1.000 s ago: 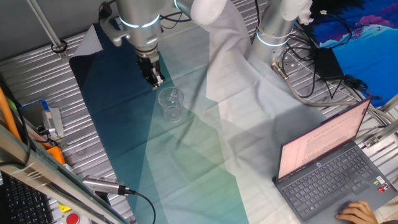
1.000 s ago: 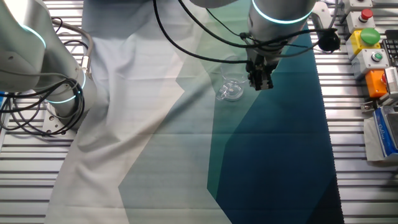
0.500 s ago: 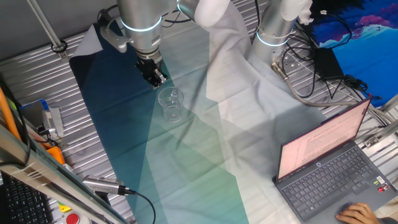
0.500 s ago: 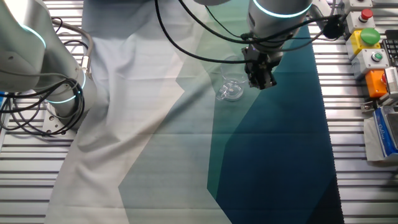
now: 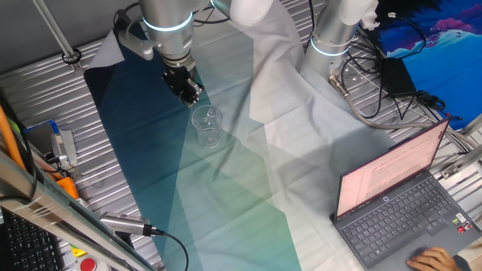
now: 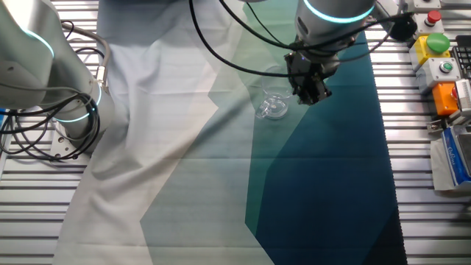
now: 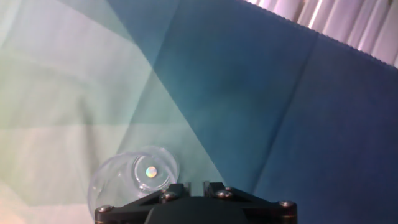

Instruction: Pick up the cup

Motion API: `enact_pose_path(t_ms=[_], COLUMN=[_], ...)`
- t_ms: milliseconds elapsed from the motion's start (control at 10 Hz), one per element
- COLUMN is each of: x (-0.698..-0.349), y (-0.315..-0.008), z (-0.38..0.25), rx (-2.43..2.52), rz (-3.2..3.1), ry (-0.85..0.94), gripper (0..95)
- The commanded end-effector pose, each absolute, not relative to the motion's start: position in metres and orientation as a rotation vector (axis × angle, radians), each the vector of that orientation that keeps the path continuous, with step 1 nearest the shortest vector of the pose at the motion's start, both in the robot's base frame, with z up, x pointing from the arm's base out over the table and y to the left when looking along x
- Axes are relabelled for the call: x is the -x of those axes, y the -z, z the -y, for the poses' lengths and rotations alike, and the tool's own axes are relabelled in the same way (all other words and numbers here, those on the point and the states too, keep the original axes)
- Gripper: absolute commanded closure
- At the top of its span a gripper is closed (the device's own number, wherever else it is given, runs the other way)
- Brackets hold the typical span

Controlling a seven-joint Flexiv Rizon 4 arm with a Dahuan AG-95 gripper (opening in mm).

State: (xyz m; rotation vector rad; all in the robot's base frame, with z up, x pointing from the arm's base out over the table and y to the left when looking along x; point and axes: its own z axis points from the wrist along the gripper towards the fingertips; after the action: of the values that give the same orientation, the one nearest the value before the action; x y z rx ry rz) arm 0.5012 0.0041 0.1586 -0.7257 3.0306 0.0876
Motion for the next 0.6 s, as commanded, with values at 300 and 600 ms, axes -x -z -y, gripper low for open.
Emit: enact_pose_path(t_ms=[300,600], x=[-0.5021,-0.5022], y=[-0.1573,-0.1571], z=[-0.0048,-0.0050], rx=[0.783,0.819], rz=[-3.024,-3.016], ry=[-0.071,-0.065], gripper=[0.0,0.0])
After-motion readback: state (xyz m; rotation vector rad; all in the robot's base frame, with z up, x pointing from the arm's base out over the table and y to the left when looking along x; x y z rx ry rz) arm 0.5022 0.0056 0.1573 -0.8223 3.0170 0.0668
